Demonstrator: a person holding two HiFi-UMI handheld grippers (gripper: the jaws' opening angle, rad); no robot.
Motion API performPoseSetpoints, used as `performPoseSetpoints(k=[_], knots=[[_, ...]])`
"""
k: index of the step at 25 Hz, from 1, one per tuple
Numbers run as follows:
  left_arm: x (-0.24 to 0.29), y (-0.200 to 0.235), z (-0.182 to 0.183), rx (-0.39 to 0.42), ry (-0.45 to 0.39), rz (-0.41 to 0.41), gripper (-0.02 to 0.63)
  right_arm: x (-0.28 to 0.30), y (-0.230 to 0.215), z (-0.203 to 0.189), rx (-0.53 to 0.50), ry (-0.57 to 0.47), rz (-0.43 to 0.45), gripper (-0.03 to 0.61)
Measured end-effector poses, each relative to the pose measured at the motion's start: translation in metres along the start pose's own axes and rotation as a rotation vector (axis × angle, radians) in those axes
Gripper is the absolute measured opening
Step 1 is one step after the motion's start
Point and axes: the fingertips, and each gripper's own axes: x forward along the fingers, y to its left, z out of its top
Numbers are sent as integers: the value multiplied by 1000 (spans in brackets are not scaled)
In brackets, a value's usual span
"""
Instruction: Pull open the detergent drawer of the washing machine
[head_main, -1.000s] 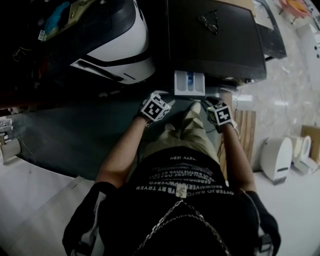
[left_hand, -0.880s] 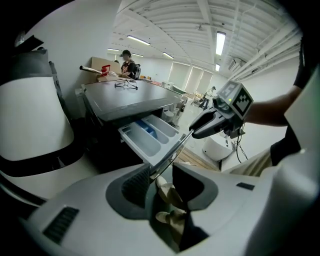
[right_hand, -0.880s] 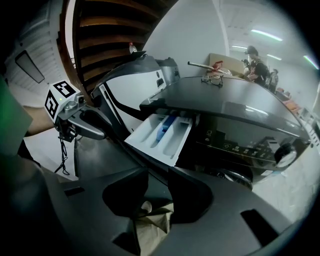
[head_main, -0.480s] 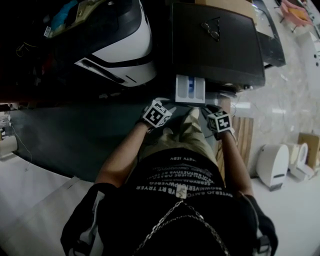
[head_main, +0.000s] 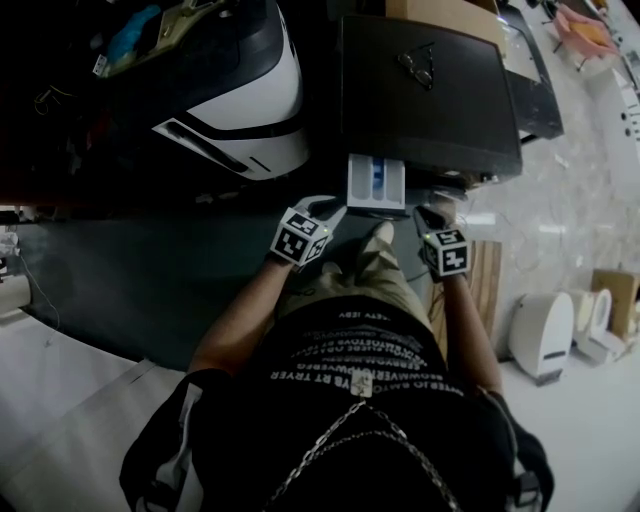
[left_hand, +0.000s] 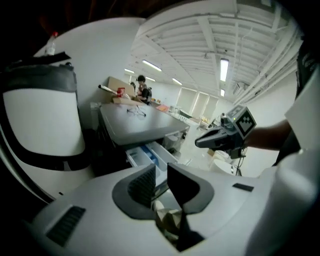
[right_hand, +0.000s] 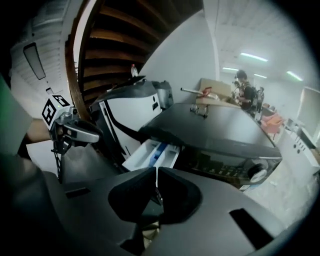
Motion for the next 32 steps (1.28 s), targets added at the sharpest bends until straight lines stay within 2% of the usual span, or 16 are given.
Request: performPoseSetpoints(k=[3,5,9,14,18,29,32], knots=[[-38,4,48,15,-174,66,23,-34,3,41,-5,-143,-40,5],[-64,2,79,33,-268,105,5,-58,10,72,-20,-245,-51,3],[-113,-7,131,87,-407,172,3,-108,33,135,-83,-427,-45,2],[-168,-36,182,183,-550,185,3,-162,54,193,-170,-569,-56,2],[-189,-47,199,235,-571,197,5,-185,73,213,-173,-604,-36,2],[-203,-44,199,200,-588,171,3,-190,80,214,-185,-604,-37,2],[-201,-37,200,194,-587,178,4,-186,83,221,-147,-592,-25,2]])
